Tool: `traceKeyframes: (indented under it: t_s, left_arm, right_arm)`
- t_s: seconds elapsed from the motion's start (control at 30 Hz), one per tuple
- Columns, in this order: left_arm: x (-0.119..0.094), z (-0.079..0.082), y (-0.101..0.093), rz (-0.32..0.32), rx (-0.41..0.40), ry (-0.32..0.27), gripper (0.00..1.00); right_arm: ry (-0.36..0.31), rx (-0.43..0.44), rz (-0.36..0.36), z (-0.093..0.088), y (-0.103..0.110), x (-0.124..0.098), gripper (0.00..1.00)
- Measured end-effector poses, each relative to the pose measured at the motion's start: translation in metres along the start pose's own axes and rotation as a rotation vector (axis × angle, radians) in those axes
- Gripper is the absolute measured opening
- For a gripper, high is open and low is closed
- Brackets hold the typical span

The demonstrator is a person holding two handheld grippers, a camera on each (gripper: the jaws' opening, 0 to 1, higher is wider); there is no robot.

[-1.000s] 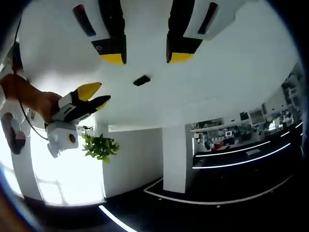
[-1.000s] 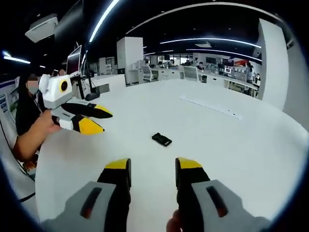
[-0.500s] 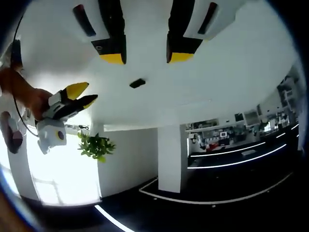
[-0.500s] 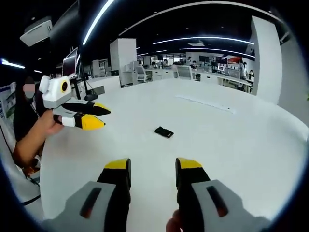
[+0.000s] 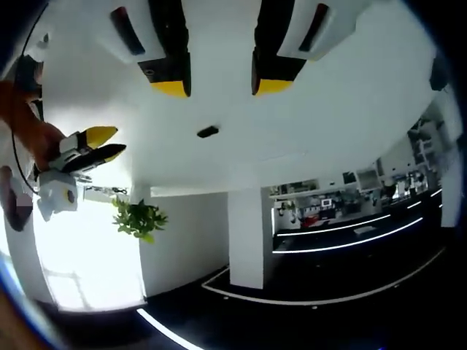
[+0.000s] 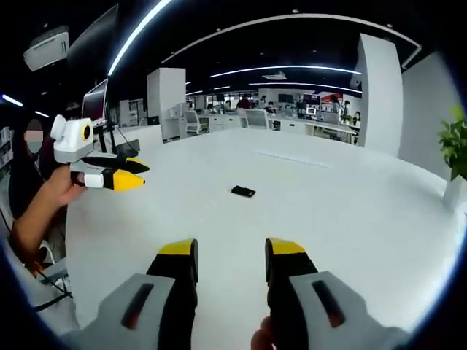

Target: Snap the two parts of the plastic buckle together until the buckle closes and remains connected.

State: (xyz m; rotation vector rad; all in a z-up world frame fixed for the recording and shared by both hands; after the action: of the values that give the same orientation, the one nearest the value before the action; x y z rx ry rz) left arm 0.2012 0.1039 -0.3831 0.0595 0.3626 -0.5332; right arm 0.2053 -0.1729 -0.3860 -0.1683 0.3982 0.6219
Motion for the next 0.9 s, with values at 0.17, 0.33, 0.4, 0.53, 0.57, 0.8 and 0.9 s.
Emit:
traceKeyframes:
  t_s: [0.17, 0.33, 0.4, 0.53, 0.57, 0.8, 0.9]
  left_arm:
    - [-0.009, -0.006, 0.0, 0.024, -0.008, -0.003, 0.34]
    - [-0.013, -0.014, -0.002, 0.043, -0.013, -0.003, 0.33]
    - [-0.015, -0.016, -0.002, 0.046, -0.015, -0.001, 0.33]
    - [-0.022, -0.02, -0.003, 0.056, -0.037, -0.006, 0.33]
    - [-0.023, -0.021, -0.004, 0.062, -0.034, -0.007, 0.33]
    - [-0.03, -0.023, -0.006, 0.082, -0.032, -0.013, 0.33]
    - [-0.029, -0.025, -0.006, 0.096, -0.017, -0.009, 0.33]
  right_arm:
    - [-0.013, 0.011, -0.038, -0.007, 0.008, -0.016, 0.37]
    - [-0.022, 0.03, -0.05, -0.013, 0.013, -0.025, 0.37]
    - [-0.028, 0.039, -0.056, -0.015, 0.013, -0.029, 0.36]
    - [-0.031, 0.054, -0.056, -0.017, 0.016, -0.03, 0.36]
    - [-0.033, 0.049, -0.061, -0.018, 0.018, -0.031, 0.36]
    - [-0.019, -0.003, -0.085, -0.021, 0.023, -0.03, 0.36]
    - [-0.02, 0.006, -0.077, -0.023, 0.023, -0.03, 0.36]
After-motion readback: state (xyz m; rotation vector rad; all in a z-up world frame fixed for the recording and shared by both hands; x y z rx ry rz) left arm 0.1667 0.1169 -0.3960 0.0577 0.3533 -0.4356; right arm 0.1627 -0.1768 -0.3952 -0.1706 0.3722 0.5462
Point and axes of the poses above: the point that each gripper's makers call its tool centre point, and the gripper's own axes: x roughly forward along the fingers, y roughly to its left, z roughly out of its top, the point moved 8 cm from there along -x, roughly backward along the fingers, and after that the axes turned 2 degrees about y, right-handed, at the moved point
